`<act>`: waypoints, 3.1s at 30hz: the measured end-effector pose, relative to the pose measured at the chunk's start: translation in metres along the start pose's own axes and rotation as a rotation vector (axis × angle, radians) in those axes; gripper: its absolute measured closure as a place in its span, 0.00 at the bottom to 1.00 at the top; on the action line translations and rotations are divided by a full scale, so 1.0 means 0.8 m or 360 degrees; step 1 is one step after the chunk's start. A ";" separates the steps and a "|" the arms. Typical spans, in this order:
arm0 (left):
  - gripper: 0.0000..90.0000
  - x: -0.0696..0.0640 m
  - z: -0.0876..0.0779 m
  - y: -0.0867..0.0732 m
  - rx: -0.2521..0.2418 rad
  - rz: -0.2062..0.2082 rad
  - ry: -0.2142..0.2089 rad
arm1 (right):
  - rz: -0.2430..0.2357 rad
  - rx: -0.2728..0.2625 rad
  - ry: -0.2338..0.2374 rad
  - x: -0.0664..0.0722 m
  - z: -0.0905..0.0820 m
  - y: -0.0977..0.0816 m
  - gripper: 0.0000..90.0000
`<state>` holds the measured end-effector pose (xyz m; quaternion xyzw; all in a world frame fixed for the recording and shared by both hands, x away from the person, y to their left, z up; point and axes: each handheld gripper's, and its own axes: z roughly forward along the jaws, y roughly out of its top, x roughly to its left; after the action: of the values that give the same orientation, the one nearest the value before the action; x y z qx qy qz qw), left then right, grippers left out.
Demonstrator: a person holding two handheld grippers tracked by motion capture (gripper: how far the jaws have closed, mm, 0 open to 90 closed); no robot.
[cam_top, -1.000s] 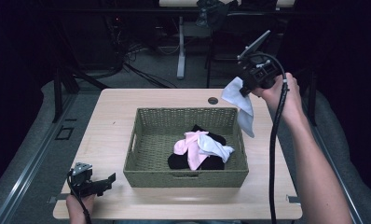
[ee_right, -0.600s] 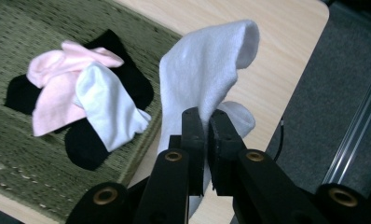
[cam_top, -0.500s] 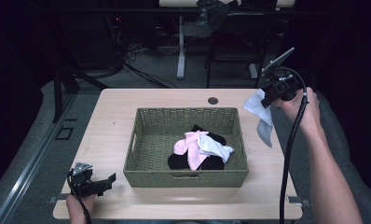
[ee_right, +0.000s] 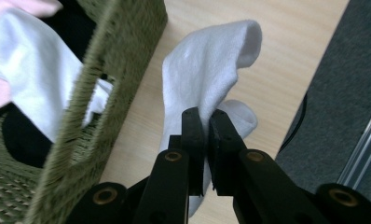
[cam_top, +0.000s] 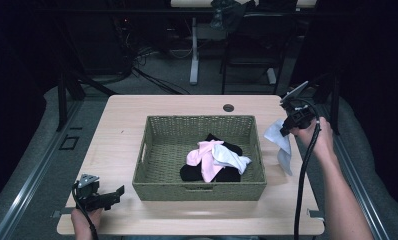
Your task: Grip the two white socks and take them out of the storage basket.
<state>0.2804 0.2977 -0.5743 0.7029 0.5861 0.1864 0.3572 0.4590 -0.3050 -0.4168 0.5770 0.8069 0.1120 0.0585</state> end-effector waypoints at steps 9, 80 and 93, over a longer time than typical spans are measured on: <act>0.01 0.001 0.000 0.000 0.0005 -0.0002 -0.0001 | 0.0038 0.0110 0.0054 -0.004 0.068 -0.009 0.94; 0.01 0.000 0.001 0.001 -0.0011 -0.0001 -0.0011 | -0.0497 0.0118 0.0216 0.212 0.119 0.052 0.09; 0.01 0.001 0.000 0.001 -0.0004 -0.0005 -0.0012 | -0.0506 0.0211 0.0099 0.218 0.159 0.053 0.17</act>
<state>0.2811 0.2986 -0.5739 0.7022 0.5857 0.1837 0.3606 0.4691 -0.1130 -0.5230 0.4410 0.8950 0.0655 0.0123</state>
